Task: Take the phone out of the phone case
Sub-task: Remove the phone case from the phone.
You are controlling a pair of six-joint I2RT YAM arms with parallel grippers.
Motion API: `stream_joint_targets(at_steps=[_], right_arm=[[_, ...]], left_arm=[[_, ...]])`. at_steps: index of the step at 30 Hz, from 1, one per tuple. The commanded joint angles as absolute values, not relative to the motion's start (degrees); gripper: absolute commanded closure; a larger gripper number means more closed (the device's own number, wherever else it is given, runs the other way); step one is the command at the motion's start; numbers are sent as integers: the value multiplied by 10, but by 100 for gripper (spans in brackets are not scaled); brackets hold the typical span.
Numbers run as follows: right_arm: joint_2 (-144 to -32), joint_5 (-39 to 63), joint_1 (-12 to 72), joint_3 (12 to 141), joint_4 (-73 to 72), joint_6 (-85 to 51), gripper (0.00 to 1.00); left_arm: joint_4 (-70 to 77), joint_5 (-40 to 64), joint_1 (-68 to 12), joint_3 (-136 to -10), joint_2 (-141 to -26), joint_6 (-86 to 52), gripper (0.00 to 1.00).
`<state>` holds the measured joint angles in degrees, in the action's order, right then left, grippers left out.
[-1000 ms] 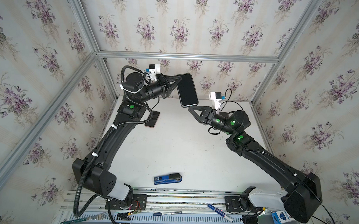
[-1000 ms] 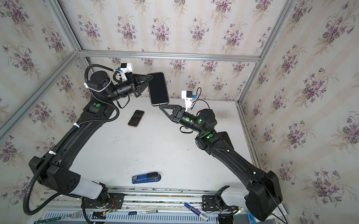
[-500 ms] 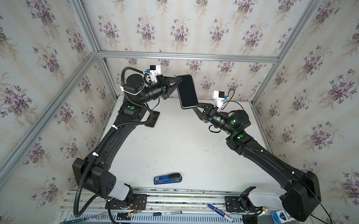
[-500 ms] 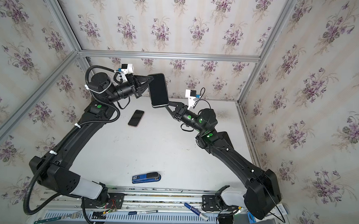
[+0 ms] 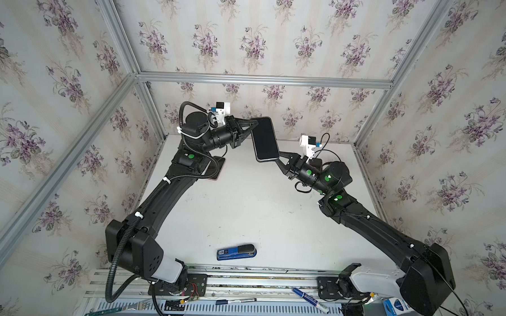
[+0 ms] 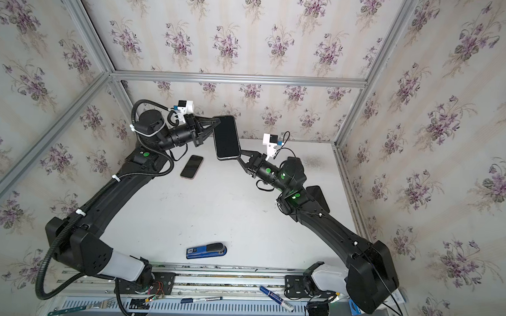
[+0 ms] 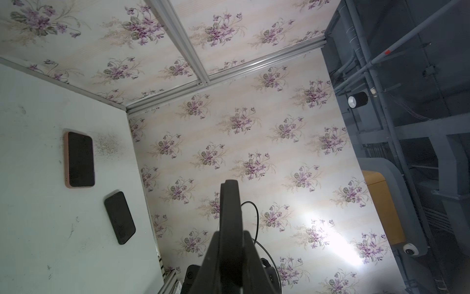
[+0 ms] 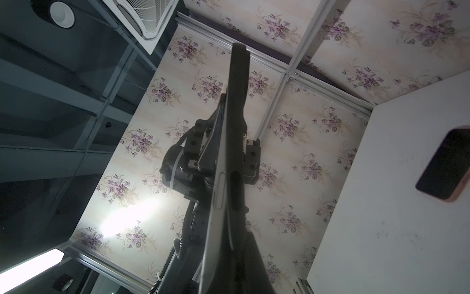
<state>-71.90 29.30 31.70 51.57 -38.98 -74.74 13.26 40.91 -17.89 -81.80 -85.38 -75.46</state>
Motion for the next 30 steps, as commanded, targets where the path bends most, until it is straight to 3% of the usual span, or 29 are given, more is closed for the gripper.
stream_joint_targets(at_steps=[1, 5, 20, 30], right_arm=[[-698, 290, 317, 489, -365, -749, 100], [-668, 265, 316, 440, -309, -738, 100], [-639, 215, 312, 300, -271, -742, 100], [-666, 194, 312, 254, -295, -768, 100]], left_arm=[[153, 397, -183, -785, -855, -711, 86], [186, 382, -195, -718, -862, -699, 86], [223, 352, -229, -598, -942, -668, 29], [160, 341, -230, -607, -965, -622, 15]])
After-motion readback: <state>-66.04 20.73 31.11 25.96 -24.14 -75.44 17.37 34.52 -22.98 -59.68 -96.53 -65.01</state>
